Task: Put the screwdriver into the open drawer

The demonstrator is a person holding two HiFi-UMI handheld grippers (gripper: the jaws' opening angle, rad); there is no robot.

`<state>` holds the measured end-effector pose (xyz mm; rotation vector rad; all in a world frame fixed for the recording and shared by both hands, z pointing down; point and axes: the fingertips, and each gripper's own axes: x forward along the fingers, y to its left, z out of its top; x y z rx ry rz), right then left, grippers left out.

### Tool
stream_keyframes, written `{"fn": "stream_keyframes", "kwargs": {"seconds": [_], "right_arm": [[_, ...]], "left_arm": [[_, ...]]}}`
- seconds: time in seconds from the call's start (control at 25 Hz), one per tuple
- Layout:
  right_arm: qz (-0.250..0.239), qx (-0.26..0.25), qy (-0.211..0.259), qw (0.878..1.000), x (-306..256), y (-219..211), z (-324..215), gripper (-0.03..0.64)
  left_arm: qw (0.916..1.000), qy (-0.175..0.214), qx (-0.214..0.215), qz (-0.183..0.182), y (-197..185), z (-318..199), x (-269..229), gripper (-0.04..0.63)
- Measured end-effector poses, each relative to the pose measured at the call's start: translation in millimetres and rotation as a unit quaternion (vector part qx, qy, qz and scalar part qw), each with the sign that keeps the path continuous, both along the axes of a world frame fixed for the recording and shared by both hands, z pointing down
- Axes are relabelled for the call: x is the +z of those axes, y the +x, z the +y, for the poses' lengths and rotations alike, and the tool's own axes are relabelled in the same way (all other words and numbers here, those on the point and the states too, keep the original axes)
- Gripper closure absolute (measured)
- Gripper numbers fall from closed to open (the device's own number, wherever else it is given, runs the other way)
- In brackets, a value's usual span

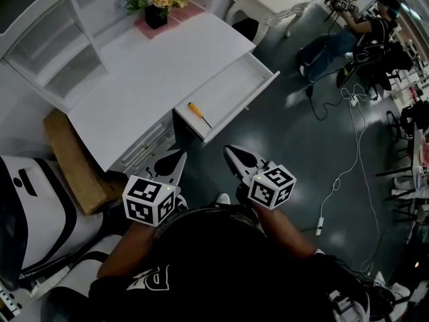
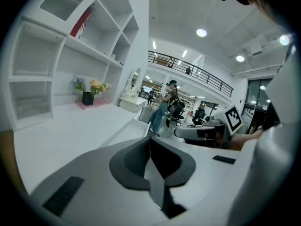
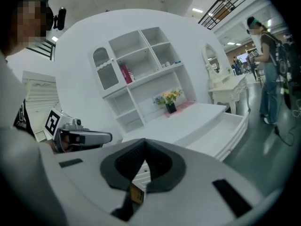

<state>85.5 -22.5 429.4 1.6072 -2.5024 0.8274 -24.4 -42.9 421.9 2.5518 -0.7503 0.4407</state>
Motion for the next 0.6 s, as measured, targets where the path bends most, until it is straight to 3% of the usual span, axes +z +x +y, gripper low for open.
{"fn": "stream_keyframes", "kwargs": {"seconds": [0.6], "right_arm": [[0.023,-0.033,0.012,0.999,-8.7,47.4,20.8,0.609]], "left_arm": [[0.9998,0.004,-0.018,-0.007,52.8,18.4,-7.9,0.58]]}}
